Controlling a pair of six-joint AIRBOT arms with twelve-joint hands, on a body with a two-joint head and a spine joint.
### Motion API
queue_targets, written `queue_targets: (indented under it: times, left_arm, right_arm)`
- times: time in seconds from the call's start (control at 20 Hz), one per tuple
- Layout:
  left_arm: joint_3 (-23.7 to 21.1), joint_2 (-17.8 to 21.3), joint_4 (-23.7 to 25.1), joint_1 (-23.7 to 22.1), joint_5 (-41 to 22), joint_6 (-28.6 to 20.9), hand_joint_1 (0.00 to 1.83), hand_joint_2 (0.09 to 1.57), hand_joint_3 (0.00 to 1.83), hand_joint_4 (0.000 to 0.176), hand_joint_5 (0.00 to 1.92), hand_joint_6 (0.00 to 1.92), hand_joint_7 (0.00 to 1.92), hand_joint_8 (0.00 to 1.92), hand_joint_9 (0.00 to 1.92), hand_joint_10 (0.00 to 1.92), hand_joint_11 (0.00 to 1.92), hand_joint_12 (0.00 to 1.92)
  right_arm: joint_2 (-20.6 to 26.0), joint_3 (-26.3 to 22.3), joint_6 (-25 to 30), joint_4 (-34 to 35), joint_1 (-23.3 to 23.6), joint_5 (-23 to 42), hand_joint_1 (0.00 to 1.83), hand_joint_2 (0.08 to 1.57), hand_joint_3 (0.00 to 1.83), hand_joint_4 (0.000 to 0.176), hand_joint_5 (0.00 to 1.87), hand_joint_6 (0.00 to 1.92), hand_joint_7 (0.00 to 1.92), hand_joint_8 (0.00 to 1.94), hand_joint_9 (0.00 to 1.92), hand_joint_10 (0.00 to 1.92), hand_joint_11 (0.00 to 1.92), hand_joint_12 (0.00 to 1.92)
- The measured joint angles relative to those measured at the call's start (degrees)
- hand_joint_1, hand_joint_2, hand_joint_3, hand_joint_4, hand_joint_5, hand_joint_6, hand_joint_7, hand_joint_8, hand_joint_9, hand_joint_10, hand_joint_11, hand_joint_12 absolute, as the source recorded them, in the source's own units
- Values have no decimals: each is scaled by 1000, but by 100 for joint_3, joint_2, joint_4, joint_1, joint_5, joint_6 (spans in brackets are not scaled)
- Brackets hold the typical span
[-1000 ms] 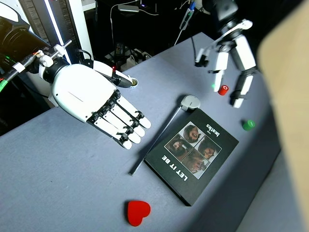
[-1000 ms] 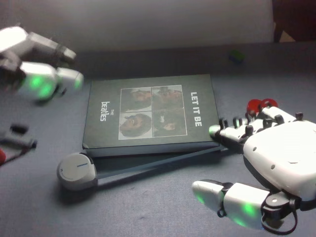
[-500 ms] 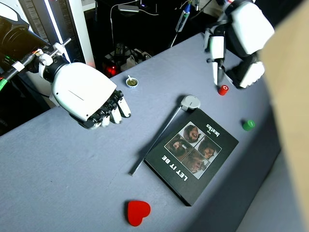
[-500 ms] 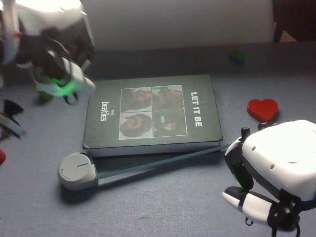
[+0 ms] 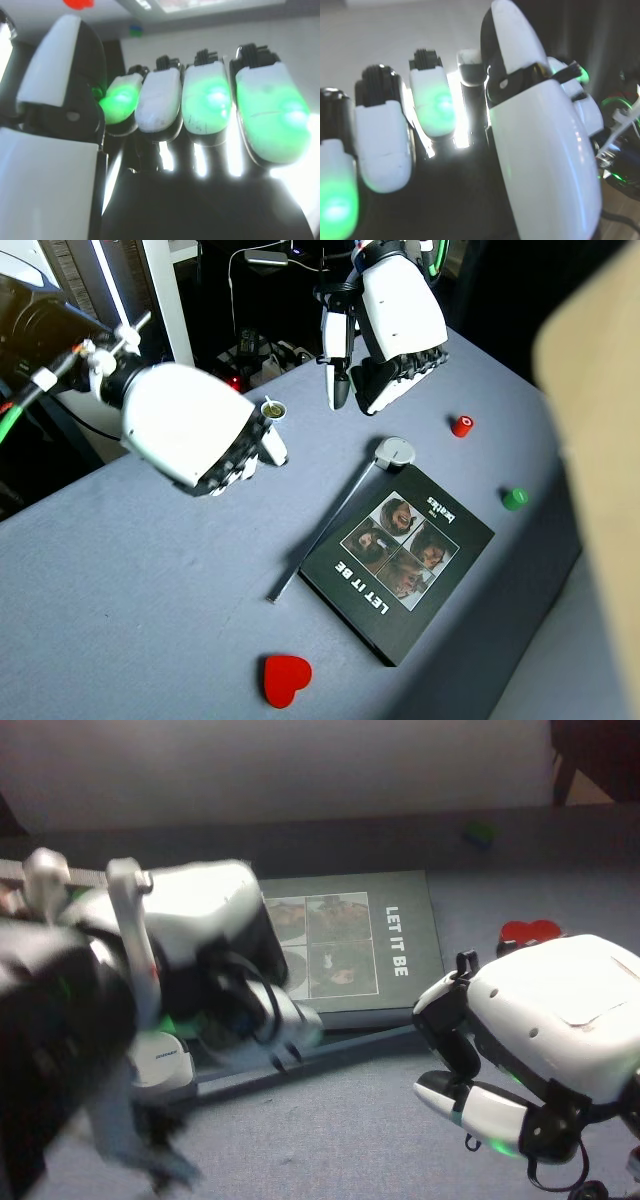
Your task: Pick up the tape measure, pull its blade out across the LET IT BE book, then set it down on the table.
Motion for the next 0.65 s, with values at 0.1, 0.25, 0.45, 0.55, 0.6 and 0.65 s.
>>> queue_targets:
  times: [0.1,0.25,0.45,0.55,0.6,0.65]
  left_arm:
    - [-85,-109,-33,61,2,-87,896,1221,3,0,1225,1921,1378,1921,1424,1921,1509,1921]
    - [-98,-109,221,94,-76,-109,906,1226,3,0,1234,1921,1379,1921,1429,1921,1515,1921]
    - [-164,-210,212,247,-216,-516,909,1228,2,0,1235,1921,1386,1921,1442,1921,1529,1921]
    - [-164,-210,348,245,-214,-603,911,1230,3,0,1236,1921,1387,1921,1443,1921,1532,1921]
    - [-164,-210,354,245,-219,-612,912,1230,2,0,1236,1921,1387,1921,1444,1921,1533,1921]
    - [-164,-210,310,225,-219,-621,912,1229,2,0,1236,1921,1387,1921,1443,1921,1534,1921]
  right_arm:
    - [-68,160,144,-247,-90,48,1038,1324,13,176,1289,1921,1531,1941,1757,1921,1921,1921]
    - [-79,225,238,-247,-96,2,1038,1323,10,176,1291,1921,1531,1941,1753,1921,1921,1921]
    - [-114,221,417,-348,-79,-120,1041,1321,7,176,1289,1921,1531,1941,1749,1921,1921,1921]
    - [-125,221,415,-365,-81,-208,1046,1315,3,176,1286,1921,1525,1941,1748,1921,1921,1921]
    - [-127,223,415,-345,-81,-258,1045,1313,2,176,1284,1921,1510,1941,1736,1921,1921,1921]
    - [-127,223,415,-345,-81,-304,1045,1313,2,176,1283,1921,1507,1941,1734,1921,1921,1921]
